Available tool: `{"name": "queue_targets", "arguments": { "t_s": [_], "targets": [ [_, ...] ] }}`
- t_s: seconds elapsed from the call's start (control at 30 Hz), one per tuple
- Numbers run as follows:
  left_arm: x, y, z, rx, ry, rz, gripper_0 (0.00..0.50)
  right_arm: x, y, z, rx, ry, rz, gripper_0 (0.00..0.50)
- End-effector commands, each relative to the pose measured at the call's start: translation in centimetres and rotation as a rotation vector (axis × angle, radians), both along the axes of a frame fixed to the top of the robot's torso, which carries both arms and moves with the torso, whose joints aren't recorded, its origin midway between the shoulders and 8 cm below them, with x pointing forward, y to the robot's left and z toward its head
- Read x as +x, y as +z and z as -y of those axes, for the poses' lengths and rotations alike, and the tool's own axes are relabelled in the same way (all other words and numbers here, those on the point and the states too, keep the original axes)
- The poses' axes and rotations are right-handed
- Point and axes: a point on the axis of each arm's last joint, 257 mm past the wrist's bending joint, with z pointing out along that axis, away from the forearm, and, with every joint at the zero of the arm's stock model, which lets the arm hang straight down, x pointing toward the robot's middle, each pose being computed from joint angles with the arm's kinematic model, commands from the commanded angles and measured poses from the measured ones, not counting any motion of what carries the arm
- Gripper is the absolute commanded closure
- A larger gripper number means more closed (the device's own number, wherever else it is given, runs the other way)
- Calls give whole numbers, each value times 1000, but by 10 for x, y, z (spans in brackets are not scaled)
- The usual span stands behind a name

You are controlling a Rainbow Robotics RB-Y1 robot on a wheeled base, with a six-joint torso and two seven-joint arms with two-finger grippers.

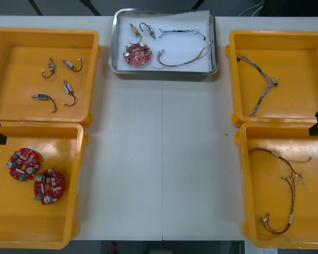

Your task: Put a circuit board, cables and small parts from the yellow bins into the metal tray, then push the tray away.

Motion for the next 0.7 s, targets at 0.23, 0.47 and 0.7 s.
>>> {"name": "queue_targets", "arguments": {
  "t_s": [0.23, 0.47, 0.7],
  "targets": [
    [-1, 13, -15, 56, -14, 5, 0, -1, 6, -2, 10, -19, 19, 0],
    [-1, 13, -15, 56, -14, 5, 0, -1, 6, -2, 10, -19, 19, 0],
    [-1, 13, -15, 56, -14, 5, 0, -1, 6, -2, 10, -19, 19, 0]
  ]
}}
